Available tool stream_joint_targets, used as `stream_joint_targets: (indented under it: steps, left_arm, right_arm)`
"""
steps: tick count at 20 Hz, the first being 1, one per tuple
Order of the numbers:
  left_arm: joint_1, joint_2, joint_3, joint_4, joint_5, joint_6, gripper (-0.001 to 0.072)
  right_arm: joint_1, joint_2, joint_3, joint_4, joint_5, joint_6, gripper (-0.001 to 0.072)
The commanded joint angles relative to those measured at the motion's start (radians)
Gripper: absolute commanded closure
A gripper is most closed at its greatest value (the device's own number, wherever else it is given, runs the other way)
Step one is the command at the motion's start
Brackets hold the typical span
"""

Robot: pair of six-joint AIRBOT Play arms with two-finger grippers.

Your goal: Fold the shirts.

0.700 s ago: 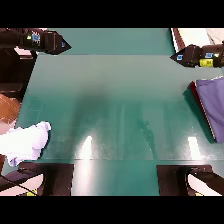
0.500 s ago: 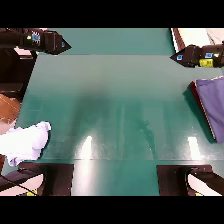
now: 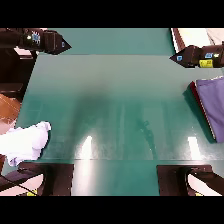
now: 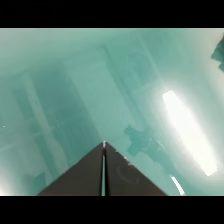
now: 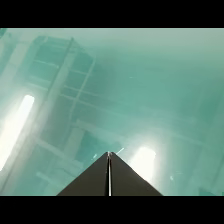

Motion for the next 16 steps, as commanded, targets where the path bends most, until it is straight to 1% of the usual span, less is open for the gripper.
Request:
stream_joint_targets:
  steps: [1, 2, 3, 4, 5, 6, 7, 9, 12, 13, 14, 15, 16]
  left_arm:
    - [0.0, 0.0, 0.0, -0.002, 0.057, 0.0, 0.0679]
    - [0.004, 0.003, 0.0, 0.0, 0.048, 0.0, 0.0679]
    - [0.006, 0.011, 0.0, 0.021, 0.003, 0.002, 0.0679]
    - [0.007, 0.029, 0.0, 0.075, -0.066, 0.026, 0.0679]
    - [0.007, 0.049, -0.001, 0.158, -0.137, 0.048, 0.068]
    - [0.007, 0.079, -0.006, 0.259, -0.209, 0.046, 0.0679]
    - [0.007, 0.111, -0.024, 0.354, -0.251, 0.043, 0.0679]
    - [0.009, 0.192, -0.111, 0.511, -0.27, 0.011, 0.0679]
    - [0.009, 0.281, -0.31, 0.64, -0.311, -0.077, 0.0677]
    - [0.009, 0.288, -0.375, 0.665, -0.338, -0.109, 0.0601]
    - [0.009, 0.291, -0.449, 0.682, -0.358, -0.134, 0.0226]
    - [0.009, 0.291, -0.523, 0.706, -0.364, -0.167, 0.0026]
    - [0.009, 0.291, -0.595, 0.739, -0.356, -0.193, 0.0046]
  right_arm:
    - [0.001, 0.0, 0.001, 0.0, 0.001, 0.0, 0.069]
    - [0.001, 0.0, 0.001, 0.0, 0.0, 0.0, 0.069]
    - [0.001, 0.0, 0.001, 0.0, 0.0, 0.0, 0.069]
    - [0.001, 0.0, 0.001, 0.0, 0.001, 0.0, 0.069]
    - [0.001, 0.001, 0.001, 0.0, 0.002, 0.0, 0.069]
    - [0.0, 0.001, 0.001, 0.0, 0.002, 0.0, 0.069]
    - [0.0, 0.001, 0.001, 0.0, 0.002, 0.0, 0.069]
    - [0.0, 0.001, 0.001, -0.001, 0.001, 0.0, 0.069]
    - [0.0, 0.0, 0.001, -0.001, 0.001, 0.0, 0.069]
    - [0.0, 0.0, 0.001, -0.001, 0.002, 0.0, 0.069]
    - [0.0, 0.0, 0.001, -0.001, 0.003, 0.0, 0.0691]
    - [0.0, 0.0, 0.001, -0.001, 0.008, 0.0, 0.069]
    - [0.0, 0.0, 0.001, -0.001, 0.011, 0.0, 0.0691]
